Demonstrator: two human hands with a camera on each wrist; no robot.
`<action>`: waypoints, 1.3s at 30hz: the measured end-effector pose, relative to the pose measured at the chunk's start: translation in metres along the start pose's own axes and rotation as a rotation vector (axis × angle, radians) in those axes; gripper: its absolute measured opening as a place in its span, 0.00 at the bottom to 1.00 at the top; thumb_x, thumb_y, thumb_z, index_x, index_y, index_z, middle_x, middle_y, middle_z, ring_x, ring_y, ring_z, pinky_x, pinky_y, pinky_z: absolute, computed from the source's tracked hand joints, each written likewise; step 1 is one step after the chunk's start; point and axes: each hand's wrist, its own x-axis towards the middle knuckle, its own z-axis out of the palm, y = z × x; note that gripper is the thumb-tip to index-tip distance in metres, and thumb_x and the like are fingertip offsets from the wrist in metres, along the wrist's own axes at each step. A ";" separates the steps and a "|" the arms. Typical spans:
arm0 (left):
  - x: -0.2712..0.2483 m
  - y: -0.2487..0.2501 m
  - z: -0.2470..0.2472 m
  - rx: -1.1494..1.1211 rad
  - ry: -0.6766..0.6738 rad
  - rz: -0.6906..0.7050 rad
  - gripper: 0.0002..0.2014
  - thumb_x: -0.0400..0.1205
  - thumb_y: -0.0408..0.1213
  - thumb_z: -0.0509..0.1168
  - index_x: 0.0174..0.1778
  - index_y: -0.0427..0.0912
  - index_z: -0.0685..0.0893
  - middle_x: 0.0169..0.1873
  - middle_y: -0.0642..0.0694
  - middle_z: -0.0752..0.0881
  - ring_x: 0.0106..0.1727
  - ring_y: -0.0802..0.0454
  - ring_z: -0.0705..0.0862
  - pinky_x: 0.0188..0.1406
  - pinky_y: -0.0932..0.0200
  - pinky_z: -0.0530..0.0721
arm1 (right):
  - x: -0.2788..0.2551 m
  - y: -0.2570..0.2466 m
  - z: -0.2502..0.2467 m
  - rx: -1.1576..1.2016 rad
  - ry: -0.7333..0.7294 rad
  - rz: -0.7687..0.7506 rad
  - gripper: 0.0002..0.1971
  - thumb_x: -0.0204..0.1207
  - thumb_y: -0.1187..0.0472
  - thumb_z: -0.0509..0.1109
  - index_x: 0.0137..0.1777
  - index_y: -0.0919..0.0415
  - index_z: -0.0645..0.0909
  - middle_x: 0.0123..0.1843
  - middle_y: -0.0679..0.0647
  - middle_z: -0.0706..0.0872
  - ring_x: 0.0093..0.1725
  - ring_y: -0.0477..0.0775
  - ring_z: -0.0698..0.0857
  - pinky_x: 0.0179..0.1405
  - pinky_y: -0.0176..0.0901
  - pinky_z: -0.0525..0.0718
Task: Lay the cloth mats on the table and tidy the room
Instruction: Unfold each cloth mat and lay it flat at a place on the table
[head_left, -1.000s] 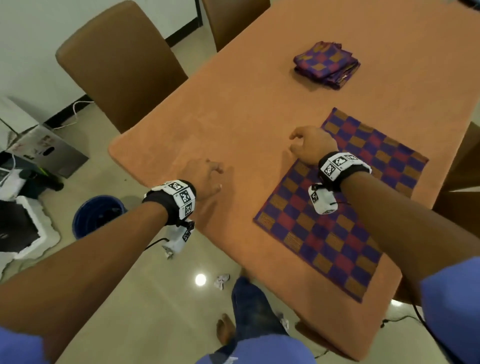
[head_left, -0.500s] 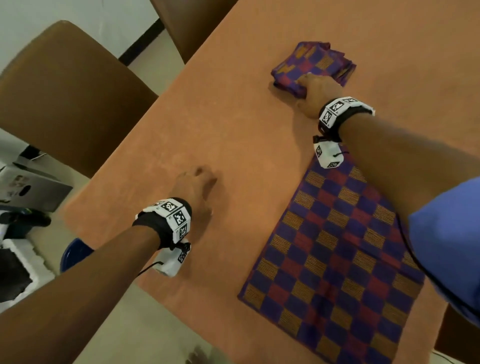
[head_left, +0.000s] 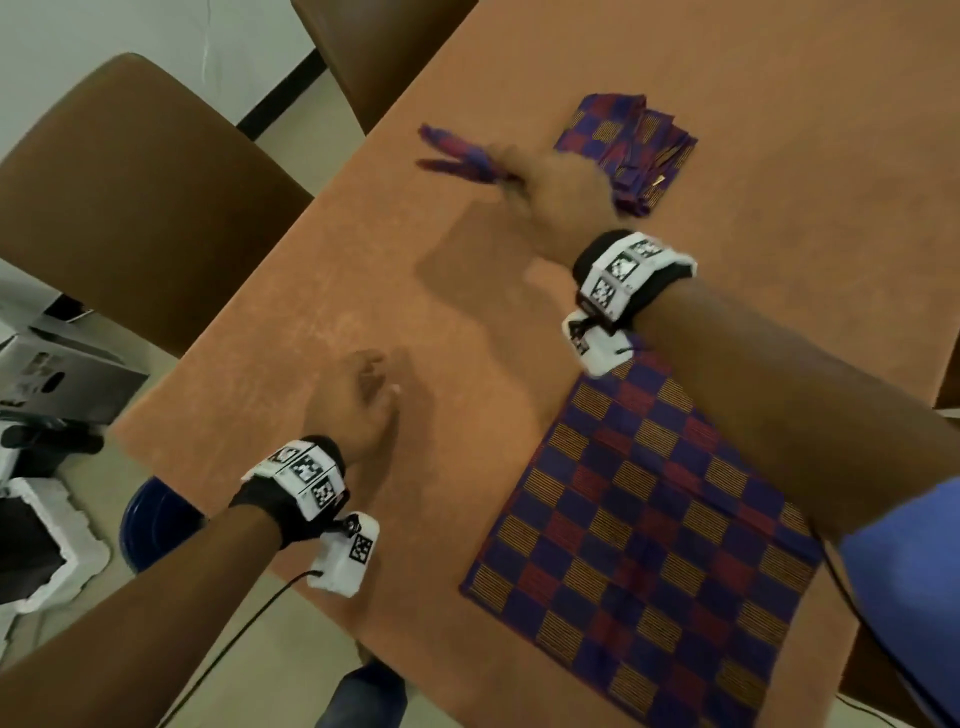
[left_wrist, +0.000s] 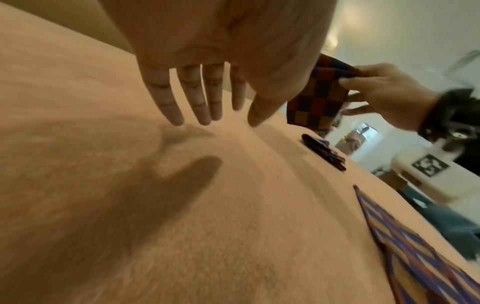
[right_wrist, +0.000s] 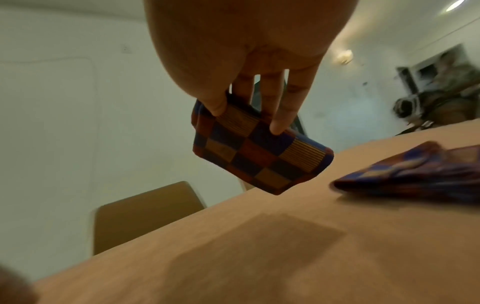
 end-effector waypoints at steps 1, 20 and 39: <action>-0.007 -0.003 -0.004 -0.081 0.060 -0.048 0.20 0.81 0.38 0.65 0.71 0.45 0.74 0.59 0.50 0.81 0.57 0.50 0.82 0.55 0.55 0.78 | -0.013 -0.021 0.010 0.065 -0.038 -0.060 0.22 0.80 0.52 0.59 0.73 0.46 0.78 0.64 0.53 0.87 0.61 0.60 0.84 0.52 0.46 0.76; -0.024 -0.069 -0.029 -0.440 -0.102 -0.271 0.13 0.78 0.28 0.69 0.33 0.48 0.77 0.31 0.46 0.82 0.34 0.49 0.81 0.42 0.52 0.82 | -0.137 -0.133 0.106 -0.062 -0.710 -0.228 0.28 0.76 0.46 0.70 0.75 0.49 0.74 0.83 0.49 0.67 0.82 0.53 0.66 0.75 0.50 0.72; 0.003 -0.045 -0.100 -0.727 -0.183 -0.182 0.13 0.78 0.24 0.67 0.32 0.43 0.75 0.29 0.40 0.82 0.18 0.63 0.82 0.17 0.70 0.77 | -0.106 -0.173 0.107 0.178 0.159 0.055 0.20 0.66 0.64 0.58 0.49 0.64 0.90 0.49 0.60 0.92 0.47 0.63 0.90 0.52 0.46 0.83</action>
